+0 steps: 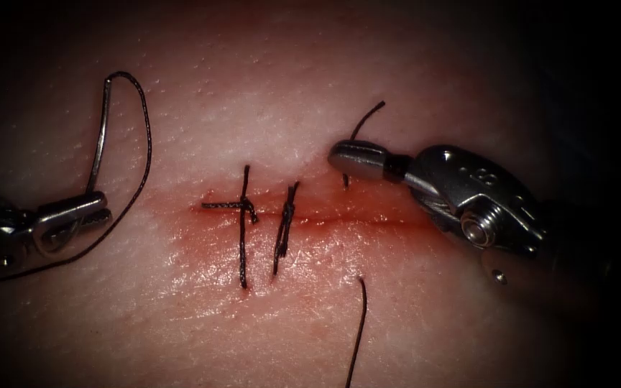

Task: Wound Closure
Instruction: Use the right gripper to adjust the short tail and lengthen it

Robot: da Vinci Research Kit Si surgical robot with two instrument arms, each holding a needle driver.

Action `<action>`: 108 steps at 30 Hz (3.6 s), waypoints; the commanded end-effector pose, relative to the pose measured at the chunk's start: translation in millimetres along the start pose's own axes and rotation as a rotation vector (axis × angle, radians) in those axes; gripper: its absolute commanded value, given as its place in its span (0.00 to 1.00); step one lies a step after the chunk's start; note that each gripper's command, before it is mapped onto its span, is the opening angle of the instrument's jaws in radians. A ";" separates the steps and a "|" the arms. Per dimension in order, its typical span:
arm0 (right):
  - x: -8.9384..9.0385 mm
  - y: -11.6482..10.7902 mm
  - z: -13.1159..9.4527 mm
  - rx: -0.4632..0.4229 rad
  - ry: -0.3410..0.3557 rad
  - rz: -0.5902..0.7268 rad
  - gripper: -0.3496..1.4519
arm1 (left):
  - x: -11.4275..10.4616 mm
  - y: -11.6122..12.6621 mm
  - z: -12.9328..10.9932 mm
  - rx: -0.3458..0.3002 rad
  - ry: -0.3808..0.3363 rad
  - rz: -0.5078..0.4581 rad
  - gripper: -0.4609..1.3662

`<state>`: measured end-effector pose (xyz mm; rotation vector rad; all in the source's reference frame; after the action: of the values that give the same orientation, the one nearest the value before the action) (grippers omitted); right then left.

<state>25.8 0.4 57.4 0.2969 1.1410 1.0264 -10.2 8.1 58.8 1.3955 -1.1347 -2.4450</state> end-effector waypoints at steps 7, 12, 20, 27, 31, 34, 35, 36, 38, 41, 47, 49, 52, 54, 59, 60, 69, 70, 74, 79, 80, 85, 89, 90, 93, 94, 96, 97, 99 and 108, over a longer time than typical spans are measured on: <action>0.3 -0.3 -0.3 -0.001 0.004 0.004 0.00 | 0.0 -0.1 0.0 -0.010 0.000 0.011 0.06; 0.3 -1.0 -0.5 -0.001 0.004 0.004 0.00 | 0.0 -0.1 0.0 -0.010 0.000 0.010 0.06; 0.2 -1.7 -1.2 -0.026 0.046 0.011 0.00 | -0.1 -0.2 -0.2 -0.010 0.002 0.010 0.06; 0.1 -1.3 -2.3 -0.082 0.114 0.030 0.69 | -0.1 -0.2 -0.3 -0.011 0.002 0.010 0.06; 0.0 -1.1 -2.9 -0.109 0.139 0.070 0.79 | -0.1 -0.2 -0.3 -0.011 0.002 0.010 0.06; 0.0 -0.8 -3.2 -0.138 0.144 0.085 0.79 | -0.1 -0.2 -0.3 -0.010 -0.001 0.010 0.06; 0.0 -0.6 -3.3 -0.150 0.147 0.098 0.79 | -0.1 -0.2 -0.3 -0.010 -0.001 0.010 0.06; 0.0 -0.4 -3.3 -0.159 0.152 0.105 0.80 | -0.1 -0.2 -0.3 -0.010 0.000 0.010 0.06; 0.0 -0.1 -3.3 -0.172 0.149 0.118 0.80 | -0.1 -0.2 -0.3 -0.010 0.000 0.010 0.06; -0.2 0.5 -3.1 -0.193 0.135 0.148 0.80 | -0.1 -0.2 -0.3 -0.010 0.000 0.010 0.06; -0.7 2.0 -2.6 -0.216 0.131 0.188 0.77 | -0.1 -0.2 -0.3 -0.010 0.000 0.011 0.06; -0.7 2.5 -2.3 -0.223 0.130 0.188 0.76 | -0.1 -0.2 -0.3 -0.010 0.000 0.011 0.06; -0.6 3.1 -1.9 -0.230 0.132 0.189 0.74 | -0.1 -0.2 -0.3 -0.010 0.000 0.011 0.06; -0.5 3.4 -1.6 -0.233 0.133 0.190 0.73 | -0.1 -0.2 -0.3 -0.010 0.000 0.011 0.06; -0.3 3.3 -0.4 -0.227 0.130 0.192 0.72 | -0.1 -0.1 -0.3 -0.010 0.000 0.011 0.06; -0.2 3.2 -0.1 -0.223 0.130 0.193 0.72 | -0.1 -0.1 -0.3 -0.010 -0.001 0.011 0.06; 0.1 2.7 1.4 -0.208 0.135 0.197 0.63 | -0.2 -0.1 -0.3 -0.010 0.000 0.011 0.06; 0.2 2.7 1.5 -0.208 0.138 0.197 0.54 | -0.1 -0.1 -0.2 -0.010 0.000 0.011 0.06; 0.5 2.4 1.4 -0.227 0.111 0.255 0.00 | -0.1 -0.1 -0.2 -0.009 -0.001 0.017 0.06; 1.3 2.1 1.1 -0.235 0.106 0.262 0.00 | -0.1 -0.1 -0.1 -0.010 -0.001 0.016 0.06; 1.5 2.0 1.1 -0.235 0.105 0.264 0.00 | -0.1 -0.2 -0.1 -0.010 -0.001 0.016 0.06; 3.4 1.4 0.5 -0.228 0.112 0.202 0.00 | -0.2 -0.2 0.0 -0.010 -0.002 0.016 0.06; 5.1 1.0 -0.1 -0.219 0.093 0.117 0.00 | -0.2 -0.1 0.0 -0.009 -0.002 0.016 0.06; 5.3 0.9 -0.1 -0.219 0.091 0.106 0.00 | -0.2 -0.1 0.0 -0.009 -0.002 0.016 0.06; 5.4 0.7 -0.1 -0.209 0.086 0.078 0.00 | -0.2 -0.1 0.1 -0.009 -0.002 0.016 0.06; 5.4 0.7 -0.2 -0.208 0.085 0.066 0.00 | -0.2 -0.1 0.1 -0.009 -0.002 0.016 0.06; 5.4 0.8 -0.3 -0.207 0.081 0.037 0.00 | -0.2 -0.1 0.1 -0.009 -0.002 0.016 0.06; 5.5 0.8 -0.4 -0.206 0.079 0.026 0.00 | -0.2 -0.1 0.1 -0.009 -0.002 0.016 0.06; 5.6 0.8 -0.5 -0.206 0.080 0.015 0.00 | -0.2 -0.1 0.1 -0.009 -0.002 0.016 0.06; 7.4 0.7 -1.0 -0.202 0.096 -0.043 0.00 | -0.2 -0.1 0.3 -0.009 -0.003 0.016 0.06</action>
<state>24.8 6.6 52.7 0.0654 1.1193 1.1158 -10.3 8.4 58.9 1.3780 -1.1431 -2.4360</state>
